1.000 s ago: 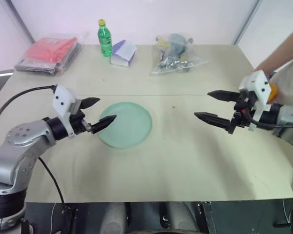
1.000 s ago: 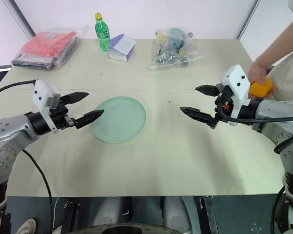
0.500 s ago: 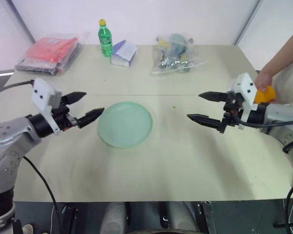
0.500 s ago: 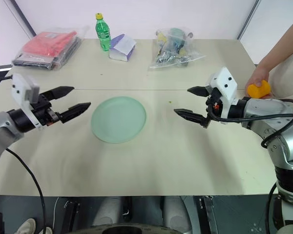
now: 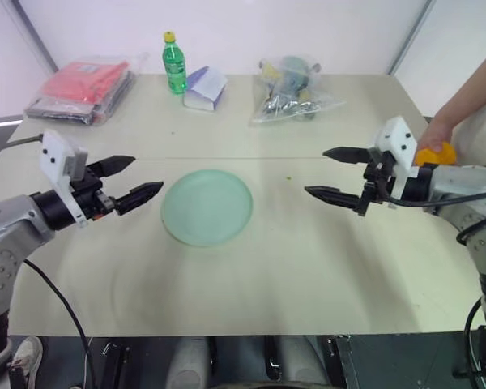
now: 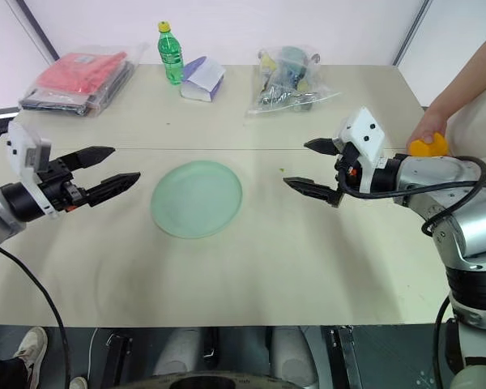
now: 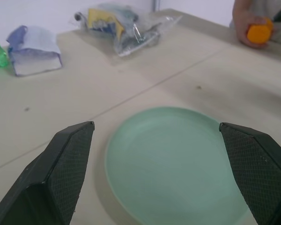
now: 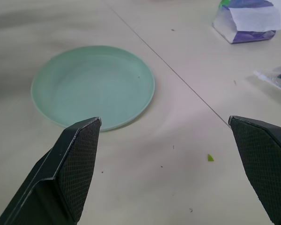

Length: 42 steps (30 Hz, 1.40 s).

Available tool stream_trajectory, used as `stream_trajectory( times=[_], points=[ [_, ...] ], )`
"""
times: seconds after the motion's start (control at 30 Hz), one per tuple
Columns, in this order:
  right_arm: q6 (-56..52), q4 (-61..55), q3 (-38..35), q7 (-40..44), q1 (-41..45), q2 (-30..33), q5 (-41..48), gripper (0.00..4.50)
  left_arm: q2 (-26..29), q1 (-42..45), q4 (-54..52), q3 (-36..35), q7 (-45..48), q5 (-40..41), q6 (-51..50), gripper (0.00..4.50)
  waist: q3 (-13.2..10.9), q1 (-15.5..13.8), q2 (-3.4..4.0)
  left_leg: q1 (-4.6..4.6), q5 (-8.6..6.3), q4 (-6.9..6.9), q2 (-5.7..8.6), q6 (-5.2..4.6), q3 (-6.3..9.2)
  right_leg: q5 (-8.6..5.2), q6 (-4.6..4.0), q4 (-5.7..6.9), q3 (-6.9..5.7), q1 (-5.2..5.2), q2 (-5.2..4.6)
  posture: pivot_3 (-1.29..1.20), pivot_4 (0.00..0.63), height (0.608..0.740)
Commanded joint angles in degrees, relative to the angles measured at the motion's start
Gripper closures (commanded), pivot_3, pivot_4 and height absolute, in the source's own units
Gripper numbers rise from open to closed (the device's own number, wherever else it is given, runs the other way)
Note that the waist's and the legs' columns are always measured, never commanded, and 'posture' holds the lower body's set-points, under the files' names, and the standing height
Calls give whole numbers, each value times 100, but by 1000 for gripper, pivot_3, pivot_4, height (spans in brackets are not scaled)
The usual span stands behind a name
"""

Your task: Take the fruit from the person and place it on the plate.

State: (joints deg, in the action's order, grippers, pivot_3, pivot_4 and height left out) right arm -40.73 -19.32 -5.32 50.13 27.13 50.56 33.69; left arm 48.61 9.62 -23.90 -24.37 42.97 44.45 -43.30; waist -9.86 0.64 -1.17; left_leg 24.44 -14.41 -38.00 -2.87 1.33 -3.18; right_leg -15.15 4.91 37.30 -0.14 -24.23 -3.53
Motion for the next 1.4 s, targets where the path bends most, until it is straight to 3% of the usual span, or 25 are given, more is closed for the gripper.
stream_trajectory(
  times=[0.03,0.83,1.0,1.23,1.4],
  points=[
    [143,-10,-74,57,85,14,-74,41,119,-92,-238,-105,80,-56,157,0,0,-2,0,0,0,0,0,0,0,0,0,0,0,0,0,0,150,731],
    [3,-87,-221,12,19,-23,-53,41,-88,52,-413,215,-194,-233,407,0,0,-6,0,0,0,0,0,0,0,0,0,1,0,0,-1,0,150,731],
    [-47,-143,-181,-33,25,-91,17,41,-255,359,-428,679,-555,-1217,1269,0,0,-18,0,1,0,-1,2,0,0,0,0,1,0,1,-1,0,150,731],
    [-89,-201,-133,-50,35,-155,23,41,-371,535,-147,1538,-862,-3155,3210,0,0,-14,0,0,0,-1,1,0,-3,1,0,0,0,2,0,0,150,731],
    [-71,-168,-115,-21,85,-173,-18,41,-770,809,267,1818,-1069,-3676,3967,0,1,-31,-1,1,0,-1,1,0,-4,1,1,1,0,1,0,0,150,731]
  ],
)
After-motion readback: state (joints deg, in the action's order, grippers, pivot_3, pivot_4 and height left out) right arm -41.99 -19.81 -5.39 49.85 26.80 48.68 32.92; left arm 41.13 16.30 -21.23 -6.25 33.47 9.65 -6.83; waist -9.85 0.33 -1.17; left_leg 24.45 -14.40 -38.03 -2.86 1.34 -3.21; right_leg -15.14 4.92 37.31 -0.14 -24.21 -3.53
